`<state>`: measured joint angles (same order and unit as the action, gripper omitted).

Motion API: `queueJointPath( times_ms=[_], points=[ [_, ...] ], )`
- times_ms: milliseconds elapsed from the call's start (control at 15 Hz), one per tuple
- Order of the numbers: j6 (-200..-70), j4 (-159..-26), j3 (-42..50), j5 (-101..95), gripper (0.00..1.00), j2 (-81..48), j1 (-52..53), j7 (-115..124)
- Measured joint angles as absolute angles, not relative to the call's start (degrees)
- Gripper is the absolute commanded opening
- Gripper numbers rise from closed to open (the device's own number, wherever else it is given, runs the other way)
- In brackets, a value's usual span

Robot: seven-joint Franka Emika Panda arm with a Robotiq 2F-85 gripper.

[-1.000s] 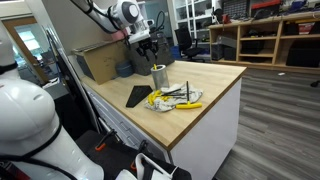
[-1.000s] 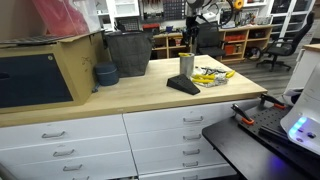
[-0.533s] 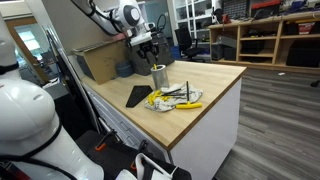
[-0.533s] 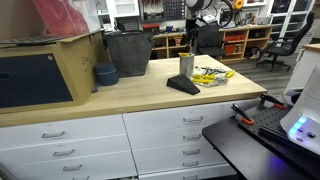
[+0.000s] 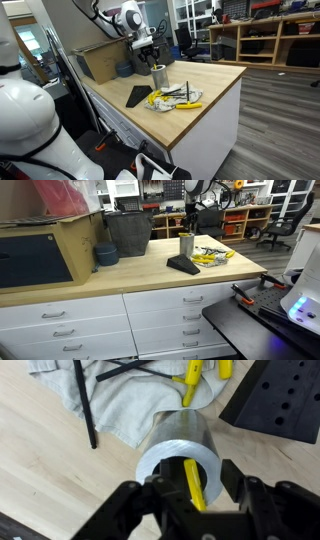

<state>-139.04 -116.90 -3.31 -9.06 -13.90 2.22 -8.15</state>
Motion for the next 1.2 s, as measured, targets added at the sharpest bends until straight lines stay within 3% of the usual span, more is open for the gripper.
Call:
queueJointPath(
  times_ms=[1200],
  points=[
    [-134.4, -106.6, -5.4, -0.4, 0.82, -21.8, -2.3, -26.0]
  ],
)
